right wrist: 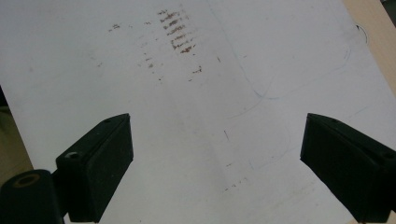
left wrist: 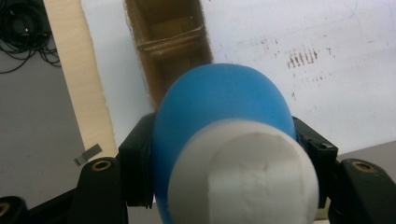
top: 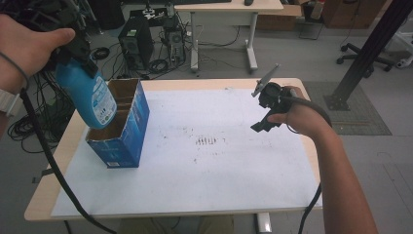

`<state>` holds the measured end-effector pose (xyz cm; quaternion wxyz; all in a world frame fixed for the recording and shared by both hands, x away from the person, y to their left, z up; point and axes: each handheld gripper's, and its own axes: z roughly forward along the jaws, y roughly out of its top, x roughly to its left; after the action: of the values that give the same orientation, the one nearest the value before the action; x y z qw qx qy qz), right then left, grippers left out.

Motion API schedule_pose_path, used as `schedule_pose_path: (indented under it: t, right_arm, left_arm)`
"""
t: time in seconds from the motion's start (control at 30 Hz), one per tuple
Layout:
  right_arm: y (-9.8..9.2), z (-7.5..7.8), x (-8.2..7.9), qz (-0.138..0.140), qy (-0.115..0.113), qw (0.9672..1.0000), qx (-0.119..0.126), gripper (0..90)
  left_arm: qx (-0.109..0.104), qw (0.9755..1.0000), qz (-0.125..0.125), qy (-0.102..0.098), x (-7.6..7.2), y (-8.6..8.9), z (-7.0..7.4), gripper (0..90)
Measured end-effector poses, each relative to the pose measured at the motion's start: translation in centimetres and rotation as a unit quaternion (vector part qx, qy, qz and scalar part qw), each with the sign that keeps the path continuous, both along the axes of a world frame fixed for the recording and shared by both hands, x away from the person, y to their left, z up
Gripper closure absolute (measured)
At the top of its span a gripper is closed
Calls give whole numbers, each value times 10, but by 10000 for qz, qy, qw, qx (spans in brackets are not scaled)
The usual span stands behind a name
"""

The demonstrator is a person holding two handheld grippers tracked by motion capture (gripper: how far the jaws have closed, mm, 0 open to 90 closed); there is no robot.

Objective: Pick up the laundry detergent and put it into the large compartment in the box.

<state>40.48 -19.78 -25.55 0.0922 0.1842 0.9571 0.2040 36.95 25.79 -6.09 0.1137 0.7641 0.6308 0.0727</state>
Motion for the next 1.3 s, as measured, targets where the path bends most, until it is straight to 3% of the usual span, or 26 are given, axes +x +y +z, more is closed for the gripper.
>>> schedule_pose_path:
  t: [0.43, 0.77, 1.3]
  right_arm:
    - [-1, -2, 2, -29, 17, 10000, 10, 92]
    - [-4, -3, 2, -62, 43, 10000, 11, 92]
    - [-1, -6, 3, -36, 56, 10000, 6, 92]
  left_arm:
    - [13, 9998, 182, -88, 9, 9, -6, 375]
    - [8, 9991, 398, -164, 15, 15, -19, 375]
    - [139, 9989, 426, -155, 21, 15, -31, 375]
